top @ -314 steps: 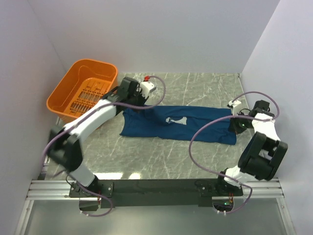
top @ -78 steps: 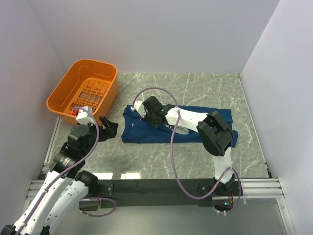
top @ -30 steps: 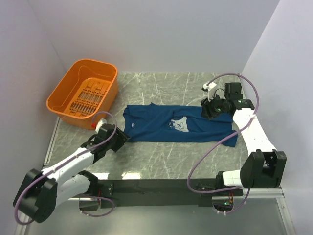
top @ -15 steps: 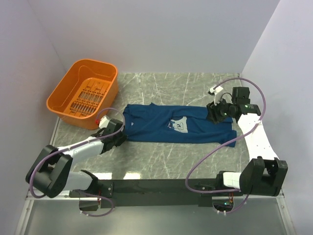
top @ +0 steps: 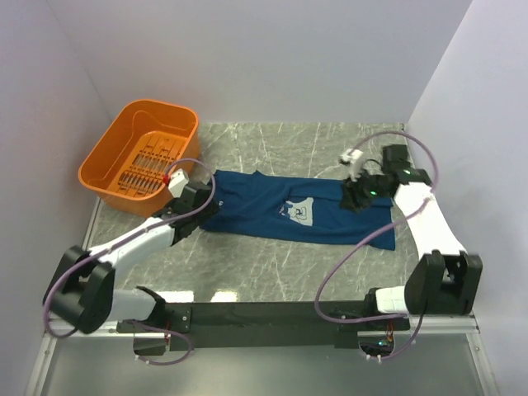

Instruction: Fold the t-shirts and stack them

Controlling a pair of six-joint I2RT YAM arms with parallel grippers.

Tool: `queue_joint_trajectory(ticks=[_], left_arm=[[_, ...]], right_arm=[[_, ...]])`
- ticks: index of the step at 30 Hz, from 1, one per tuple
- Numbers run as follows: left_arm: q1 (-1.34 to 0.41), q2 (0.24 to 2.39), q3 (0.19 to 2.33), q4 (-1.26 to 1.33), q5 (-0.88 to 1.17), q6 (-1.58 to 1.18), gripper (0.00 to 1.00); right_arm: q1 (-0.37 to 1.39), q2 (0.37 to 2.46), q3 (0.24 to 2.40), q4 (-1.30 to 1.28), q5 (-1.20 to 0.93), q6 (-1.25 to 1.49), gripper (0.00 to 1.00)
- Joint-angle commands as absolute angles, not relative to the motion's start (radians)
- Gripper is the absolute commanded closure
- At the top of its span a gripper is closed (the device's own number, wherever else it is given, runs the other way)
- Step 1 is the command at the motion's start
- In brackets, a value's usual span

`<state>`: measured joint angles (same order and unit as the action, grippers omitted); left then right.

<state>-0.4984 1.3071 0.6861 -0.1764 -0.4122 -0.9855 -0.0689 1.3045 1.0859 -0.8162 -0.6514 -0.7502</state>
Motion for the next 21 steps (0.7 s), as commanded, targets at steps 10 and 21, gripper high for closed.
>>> queue_joint_trajectory(ticks=[10, 21], left_arm=[[-0.505, 0.804, 0.591, -0.204, -0.192, -0.812, 0.1], [-0.5, 0.494, 0.637, -0.406, -0.166, -0.759, 0.06]], right_arm=[[0.421, 1.92, 1.694, -0.729, -0.649, -0.345, 0.93], [0.6, 2.451, 2.295, -0.871, -0.332, -0.193, 1.0]])
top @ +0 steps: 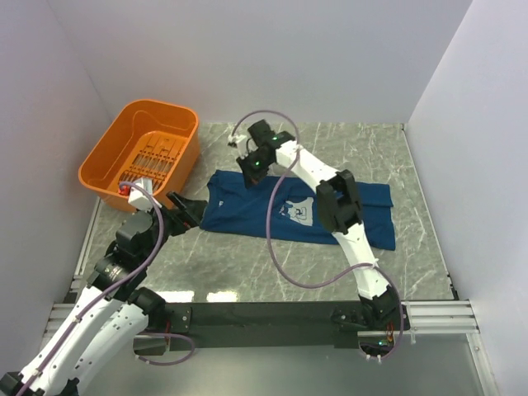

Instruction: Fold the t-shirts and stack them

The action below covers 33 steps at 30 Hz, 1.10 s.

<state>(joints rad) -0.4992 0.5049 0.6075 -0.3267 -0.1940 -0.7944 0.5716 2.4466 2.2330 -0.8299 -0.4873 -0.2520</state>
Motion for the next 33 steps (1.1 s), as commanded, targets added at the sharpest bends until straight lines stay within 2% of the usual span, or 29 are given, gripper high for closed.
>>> queue_joint_trajectory(ticks=[1, 14, 33], left_arm=[[-0.5, 0.488, 0.631, -0.411, -0.16, -0.756, 0.06], [-0.502, 0.48, 0.597, -0.411, -0.127, -0.752, 0.06], [-0.5, 0.538, 0.554, -0.328, -0.02, -0.787, 0.06]], right_arm=[[0.604, 2.465, 2.295, -0.87, -0.316, -0.195, 1.0], [0.614, 2.582, 2.381, -0.888, -0.082, -0.175, 1.0], [0.419, 2.608, 2.462, -0.911, -0.048, -0.101, 1.0]])
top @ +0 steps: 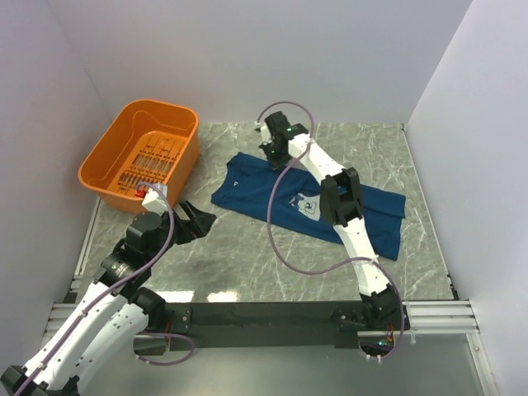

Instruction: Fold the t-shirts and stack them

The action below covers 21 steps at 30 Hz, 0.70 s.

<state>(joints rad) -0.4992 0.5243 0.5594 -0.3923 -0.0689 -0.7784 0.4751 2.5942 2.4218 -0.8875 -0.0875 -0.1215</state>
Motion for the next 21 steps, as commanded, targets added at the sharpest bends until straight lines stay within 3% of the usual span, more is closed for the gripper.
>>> queue_joint_trajectory(ticks=[1, 15, 19, 21], left_arm=[[-0.502, 0.551, 0.552, -0.318, -0.014, -0.787, 0.06], [-0.5, 0.725, 0.525, -0.115, 0.127, -0.818, 0.07], [-0.5, 0.886, 0.54, -0.015, 0.121, -0.865, 0.09], [-0.5, 0.968, 0.576, -0.008, 0.085, -0.925, 0.18]], right_arm=[[0.411, 2.591, 2.453, -0.908, -0.035, -0.101, 1.0], [0.245, 2.505, 2.425, -0.867, -0.141, -0.123, 1.0], [0.224, 2.412, 2.401, -0.864, -0.19, -0.143, 0.78], [0.203, 2.314, 2.344, -0.856, -0.259, -0.193, 0.69]])
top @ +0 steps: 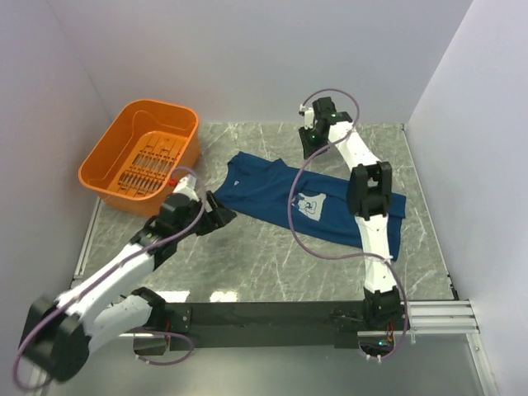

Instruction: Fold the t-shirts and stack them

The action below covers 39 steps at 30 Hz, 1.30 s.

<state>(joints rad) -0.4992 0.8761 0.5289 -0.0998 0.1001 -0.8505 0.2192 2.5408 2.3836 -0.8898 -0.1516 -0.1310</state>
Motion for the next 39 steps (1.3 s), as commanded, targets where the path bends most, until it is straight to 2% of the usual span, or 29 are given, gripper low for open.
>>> queue_joint_trajectory(ticks=[1, 5, 10, 16, 21, 22, 23, 26, 32, 39], left_arm=[[-0.502, 1.058, 0.593, 0.02, 0.074, -0.943, 0.22], [-0.514, 1.262, 0.659, 0.08, 0.042, -1.023, 0.32], [-0.529, 1.471, 0.788, 0.003, -0.095, -1.08, 0.32], [-0.532, 1.63, 0.894, -0.12, -0.204, -1.147, 0.34], [-0.534, 1.733, 1.018, -0.224, -0.276, -1.138, 0.39], [-0.534, 1.767, 1.032, -0.248, -0.281, -1.134, 0.46], [-0.534, 1.782, 1.046, -0.255, -0.288, -1.12, 0.6], [-0.532, 1.835, 1.091, -0.264, -0.293, -1.086, 0.68], [-0.499, 1.954, 1.262, -0.34, -0.319, -0.991, 0.73], [-0.445, 2.127, 1.604, -0.477, -0.296, -0.887, 0.75]], right_arm=[[0.196, 2.275, 2.26, -0.848, -0.32, -0.218, 0.61], [0.17, 2.07, 1.993, -0.813, -0.497, -0.388, 0.51], [0.146, 1.872, 1.74, -0.828, -0.587, -0.485, 0.49], [0.11, 1.74, 1.573, -0.801, -0.647, -0.491, 0.49], [0.063, 1.698, 1.519, -0.804, -0.679, -0.488, 0.49], [0.055, 1.692, 1.508, -0.802, -0.689, -0.488, 0.49], [0.048, 1.687, 1.503, -0.802, -0.696, -0.491, 0.49], [0.018, 1.672, 1.488, -0.805, -0.719, -0.498, 0.49], [-0.041, 1.646, 1.447, -0.821, -0.733, -0.528, 0.49], [-0.077, 1.654, 1.416, -0.827, -0.723, -0.552, 0.49]])
